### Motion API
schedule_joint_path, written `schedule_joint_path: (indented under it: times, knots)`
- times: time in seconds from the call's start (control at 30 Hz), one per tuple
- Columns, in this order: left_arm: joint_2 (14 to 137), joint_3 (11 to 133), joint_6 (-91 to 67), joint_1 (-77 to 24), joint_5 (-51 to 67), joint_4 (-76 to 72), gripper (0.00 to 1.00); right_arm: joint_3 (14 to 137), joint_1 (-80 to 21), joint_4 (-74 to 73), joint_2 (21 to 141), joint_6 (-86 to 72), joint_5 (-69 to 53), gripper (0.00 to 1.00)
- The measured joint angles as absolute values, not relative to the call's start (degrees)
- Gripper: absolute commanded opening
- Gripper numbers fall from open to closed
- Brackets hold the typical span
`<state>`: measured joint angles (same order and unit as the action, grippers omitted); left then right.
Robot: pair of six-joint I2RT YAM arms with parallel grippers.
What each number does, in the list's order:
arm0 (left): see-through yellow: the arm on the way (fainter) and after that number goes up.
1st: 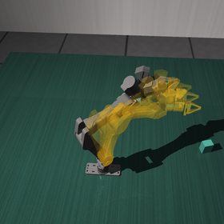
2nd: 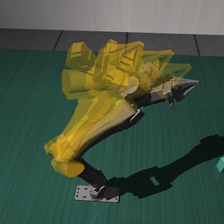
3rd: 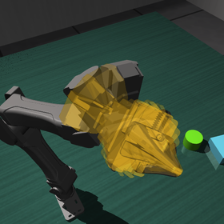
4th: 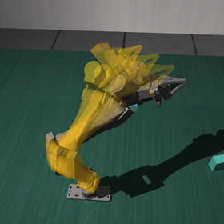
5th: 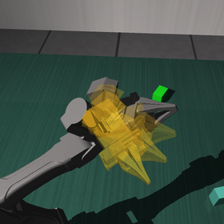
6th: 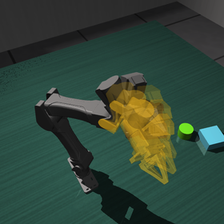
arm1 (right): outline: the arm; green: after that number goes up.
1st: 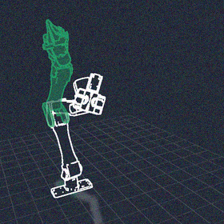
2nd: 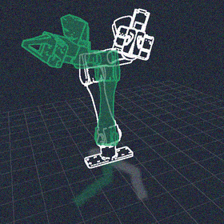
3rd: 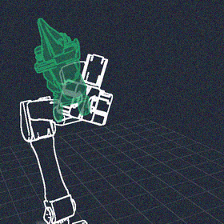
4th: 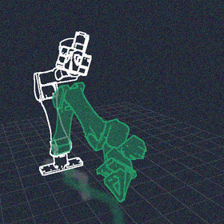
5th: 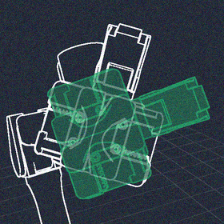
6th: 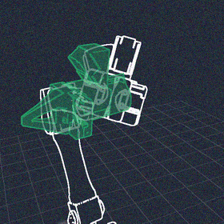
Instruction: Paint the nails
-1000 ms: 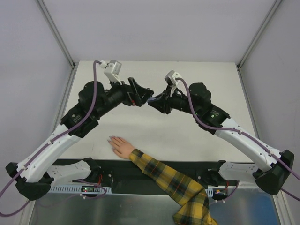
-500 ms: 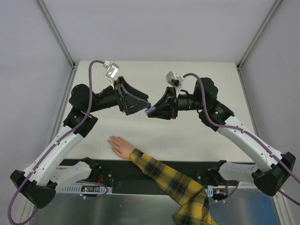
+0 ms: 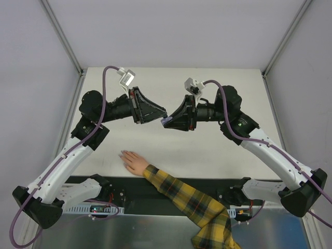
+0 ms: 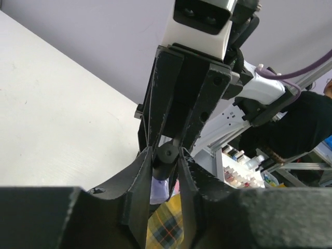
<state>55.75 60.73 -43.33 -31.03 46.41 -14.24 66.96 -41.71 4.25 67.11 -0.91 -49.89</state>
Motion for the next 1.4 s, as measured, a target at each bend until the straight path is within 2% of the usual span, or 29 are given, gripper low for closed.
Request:
schedule_joint_path:
  times: [0.07,0.27,0.47,0.57,1.4]
  knots:
    - [56.6,61.47,-42.52,-31.0,45.87,-12.91,0.0,66.96,-41.71,4.23,67.11,-0.91,-49.65,0.0]
    - [57.58,64.86,-39.18,-31.51,40.27,-5.91,0.0,66.98,-42.74,3.03,66.89,0.91,-43.27,0.0]
    - [57.6,67.64,-32.67,-35.62,28.14,3.27,0.0,67.33,-49.65,-3.07,65.58,6.24,-22.17,0.0]
    - [57.58,68.29,-31.42,-36.75,24.88,4.6,0.0,67.33,-51.29,-3.46,65.21,7.29,-16.8,0.0]
    - [56.66,69.67,-30.76,-37.17,21.78,6.28,0.0,66.67,-51.53,-1.93,65.47,8.64,-17.72,0.0]
